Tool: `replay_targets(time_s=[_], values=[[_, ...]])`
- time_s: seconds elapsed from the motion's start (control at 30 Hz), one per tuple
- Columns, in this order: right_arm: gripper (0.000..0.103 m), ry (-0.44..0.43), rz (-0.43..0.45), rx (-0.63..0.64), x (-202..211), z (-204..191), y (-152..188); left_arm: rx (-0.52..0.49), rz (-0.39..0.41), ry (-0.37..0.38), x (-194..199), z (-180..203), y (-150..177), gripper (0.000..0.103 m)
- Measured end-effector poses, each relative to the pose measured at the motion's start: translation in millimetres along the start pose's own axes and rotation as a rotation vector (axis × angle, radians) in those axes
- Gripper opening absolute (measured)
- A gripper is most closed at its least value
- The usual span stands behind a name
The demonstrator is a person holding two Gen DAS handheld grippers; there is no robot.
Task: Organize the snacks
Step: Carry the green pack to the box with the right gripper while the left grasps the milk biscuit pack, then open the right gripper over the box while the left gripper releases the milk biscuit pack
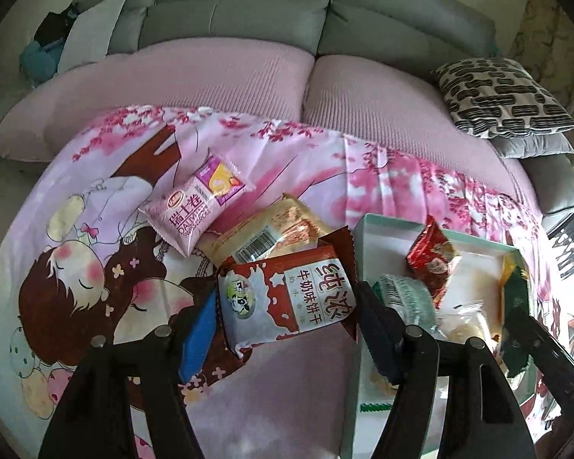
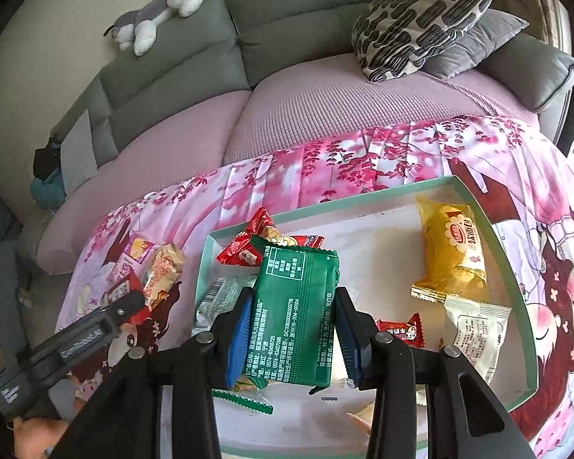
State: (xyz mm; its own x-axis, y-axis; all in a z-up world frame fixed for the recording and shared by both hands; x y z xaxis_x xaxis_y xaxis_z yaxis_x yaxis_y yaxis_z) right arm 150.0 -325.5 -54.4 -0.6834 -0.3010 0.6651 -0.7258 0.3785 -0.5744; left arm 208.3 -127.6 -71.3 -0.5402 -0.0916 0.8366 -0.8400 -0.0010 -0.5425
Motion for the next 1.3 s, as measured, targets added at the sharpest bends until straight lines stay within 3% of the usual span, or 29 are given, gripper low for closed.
replay_targets(time_s=[0.23,0.5,0.73,0.9,1.03,1.23,1.3], values=[[0.043,0.009,0.017,-0.032,8,14,-4,-0.05,0.112,0.026,36,20,-17,0.071],[0.043,0.128,0.045,-0.105,27,68,-7,-0.268,0.204,0.125,60,102,-7,0.071],[0.043,0.131,0.033,-0.137,25,85,-3,-0.371,0.187,0.141,45,151,14,0.071],[0.043,0.17,0.02,-0.139,23,93,-1,-0.397,0.179,0.132,40,157,18,0.073],[0.043,0.171,0.024,-0.146,24,95,-2,-0.397,0.208,0.114,47,152,15,0.081],[0.043,0.175,0.035,-0.127,27,89,-6,-0.344,0.205,0.087,49,128,3,0.081],[0.053,0.172,0.041,-0.123,28,86,-7,-0.319,0.215,0.057,50,114,-3,0.082]])
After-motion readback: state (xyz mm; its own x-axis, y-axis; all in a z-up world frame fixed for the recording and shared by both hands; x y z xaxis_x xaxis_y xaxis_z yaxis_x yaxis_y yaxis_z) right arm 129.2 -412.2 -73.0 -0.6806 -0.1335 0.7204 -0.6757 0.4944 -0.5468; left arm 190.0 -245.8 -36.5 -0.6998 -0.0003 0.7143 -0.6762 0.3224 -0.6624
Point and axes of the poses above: each gripper's, at about its wrist camera, not at the fingertips, and x roughly against the way its jaws point, z to its right, y to its underside, the point moved 9 cm from there along -x, roughly the way its jaws point, and after that the axes turned 14 degrees about -y, right-handed, at the moved point
